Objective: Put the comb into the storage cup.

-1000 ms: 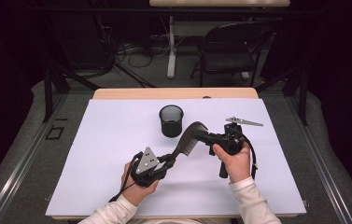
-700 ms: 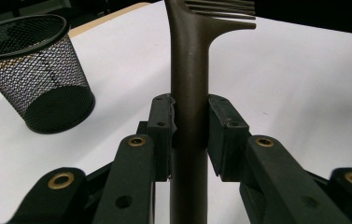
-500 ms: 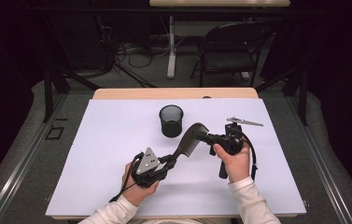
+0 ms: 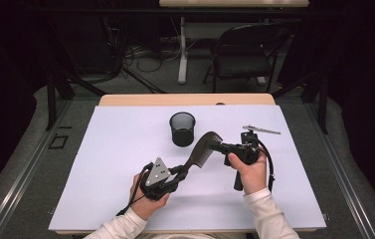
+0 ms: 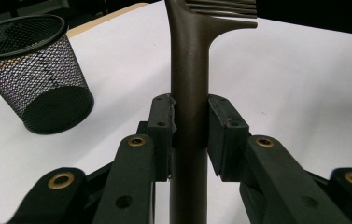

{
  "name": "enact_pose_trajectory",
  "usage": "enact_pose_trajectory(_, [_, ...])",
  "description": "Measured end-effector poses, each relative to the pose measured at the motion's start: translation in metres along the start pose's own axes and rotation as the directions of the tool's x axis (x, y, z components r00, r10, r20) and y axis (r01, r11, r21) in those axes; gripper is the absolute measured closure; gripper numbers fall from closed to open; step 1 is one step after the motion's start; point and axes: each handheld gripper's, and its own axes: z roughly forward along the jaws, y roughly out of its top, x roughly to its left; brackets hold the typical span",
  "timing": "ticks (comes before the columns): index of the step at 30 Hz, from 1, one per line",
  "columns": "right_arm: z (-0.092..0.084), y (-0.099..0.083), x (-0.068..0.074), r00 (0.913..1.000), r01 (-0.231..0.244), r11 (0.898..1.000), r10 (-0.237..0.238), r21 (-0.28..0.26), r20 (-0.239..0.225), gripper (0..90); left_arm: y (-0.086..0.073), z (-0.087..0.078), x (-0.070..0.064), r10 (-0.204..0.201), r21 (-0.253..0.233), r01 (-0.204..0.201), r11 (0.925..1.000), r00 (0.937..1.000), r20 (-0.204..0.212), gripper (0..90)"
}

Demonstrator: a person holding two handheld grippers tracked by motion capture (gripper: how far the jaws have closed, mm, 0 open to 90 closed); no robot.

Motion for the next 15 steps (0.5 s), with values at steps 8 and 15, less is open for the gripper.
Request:
enact_pose_trajectory(8, [-0.0007,0.0004,-0.0003,1.0,-0.003,1.0,0.003,0.005,-0.002,87.6,-0.0003,0.0001,-0.0005,-0.001,-0.004,0.001,1.0,1.0,0.003,72.5])
enact_pose_trajectory(15, [-0.0014,0.001,-0.0015,0.9998,-0.017,1.0,0.017,0.014,-0.006,87.6,-0.0005,0.0006,-0.0004,0.003,-0.002,-0.003,1.0,1.0,0.003,72.4])
